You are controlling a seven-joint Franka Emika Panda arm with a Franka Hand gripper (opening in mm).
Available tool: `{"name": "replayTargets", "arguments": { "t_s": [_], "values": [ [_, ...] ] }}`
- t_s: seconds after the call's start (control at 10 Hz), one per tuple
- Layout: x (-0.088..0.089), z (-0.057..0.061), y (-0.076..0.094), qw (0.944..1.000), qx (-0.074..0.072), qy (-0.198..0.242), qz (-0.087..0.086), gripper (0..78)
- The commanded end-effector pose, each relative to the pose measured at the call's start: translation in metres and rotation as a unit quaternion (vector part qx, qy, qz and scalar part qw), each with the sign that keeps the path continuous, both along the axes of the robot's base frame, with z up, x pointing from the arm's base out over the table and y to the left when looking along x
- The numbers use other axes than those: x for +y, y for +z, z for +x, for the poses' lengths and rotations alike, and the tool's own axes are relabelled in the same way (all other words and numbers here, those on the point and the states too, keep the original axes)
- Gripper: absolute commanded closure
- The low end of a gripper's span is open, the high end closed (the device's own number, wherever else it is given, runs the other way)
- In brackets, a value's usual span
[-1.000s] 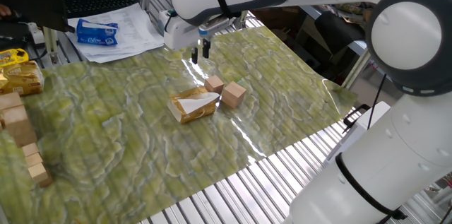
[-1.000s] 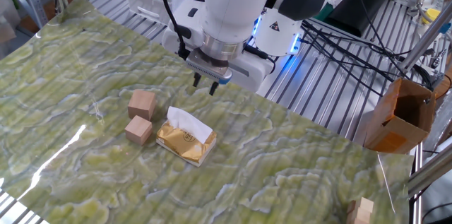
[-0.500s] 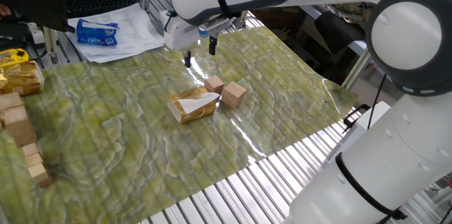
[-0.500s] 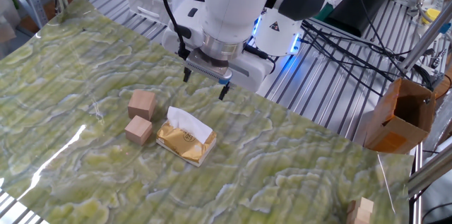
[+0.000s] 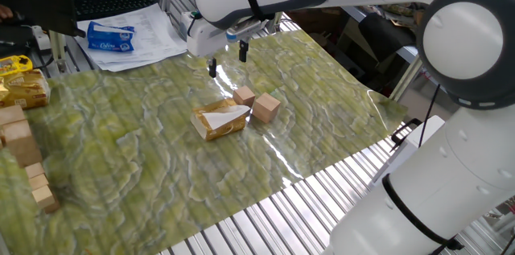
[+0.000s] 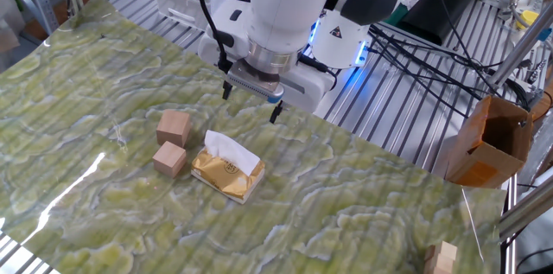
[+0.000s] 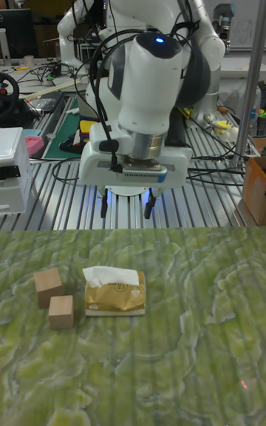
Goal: Pull out a napkin
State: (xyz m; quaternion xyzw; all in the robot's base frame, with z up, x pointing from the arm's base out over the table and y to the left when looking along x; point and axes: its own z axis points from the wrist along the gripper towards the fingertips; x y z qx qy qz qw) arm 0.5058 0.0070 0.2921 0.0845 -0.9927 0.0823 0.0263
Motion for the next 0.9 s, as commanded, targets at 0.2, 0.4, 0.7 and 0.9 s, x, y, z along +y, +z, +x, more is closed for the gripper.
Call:
{"name": "replayTargets", "arguments": {
  "t_s": [0.2,0.4,0.7,0.9],
  "values": [
    [0.015,0.009,-0.121,0.9999,-0.006,0.009,-0.009,0.1],
    [0.012,0.009,-0.123,0.9999,-0.006,0.011,-0.008,0.1],
    [-0.006,0.008,-0.136,0.9997,-0.004,0.02,0.016,0.1],
    [-0.014,0.009,-0.146,0.9994,-0.003,0.029,0.02,0.1]
  ]
}}
